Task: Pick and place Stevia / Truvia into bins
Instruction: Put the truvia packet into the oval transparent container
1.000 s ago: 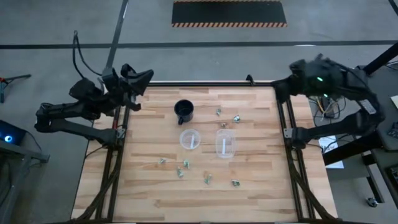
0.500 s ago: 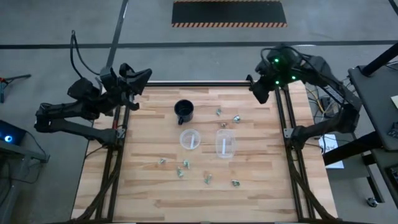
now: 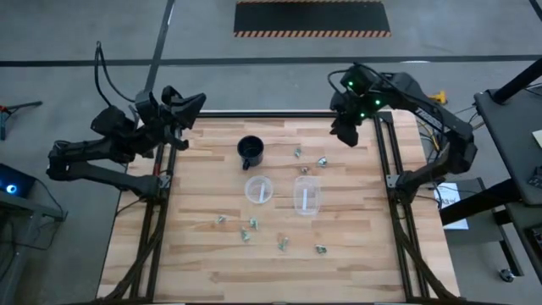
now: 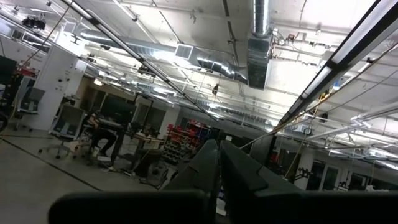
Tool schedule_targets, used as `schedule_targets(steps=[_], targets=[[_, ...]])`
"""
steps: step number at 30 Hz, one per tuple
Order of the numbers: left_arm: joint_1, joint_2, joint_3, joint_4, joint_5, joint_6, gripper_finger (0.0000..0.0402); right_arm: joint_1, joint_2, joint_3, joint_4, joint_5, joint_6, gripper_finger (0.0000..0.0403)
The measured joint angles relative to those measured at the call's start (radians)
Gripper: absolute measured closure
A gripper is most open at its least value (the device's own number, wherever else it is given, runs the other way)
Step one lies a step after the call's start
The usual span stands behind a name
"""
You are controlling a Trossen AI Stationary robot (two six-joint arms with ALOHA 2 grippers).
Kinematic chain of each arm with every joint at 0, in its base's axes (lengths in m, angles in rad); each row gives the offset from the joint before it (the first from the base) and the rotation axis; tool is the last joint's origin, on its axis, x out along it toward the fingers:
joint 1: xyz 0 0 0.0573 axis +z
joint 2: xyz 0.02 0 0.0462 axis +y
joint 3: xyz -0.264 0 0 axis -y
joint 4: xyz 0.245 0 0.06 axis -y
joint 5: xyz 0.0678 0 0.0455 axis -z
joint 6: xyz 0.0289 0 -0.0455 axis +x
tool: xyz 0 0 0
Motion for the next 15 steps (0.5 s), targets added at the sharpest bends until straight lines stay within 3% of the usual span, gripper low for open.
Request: schedule_targets(steps=[11,15], targets=[[0.0,0.0,-0.002,0.0,0.0,0.0,0.04,0.001,0.108,-0.048,-0.007,0.02,-0.152,0.0097],[0.0,-0.001,-0.002,0.0,0.0,0.0,0.04,-0.001,0.148,-0.105,-0.003,0.021,-0.202,0.0054]])
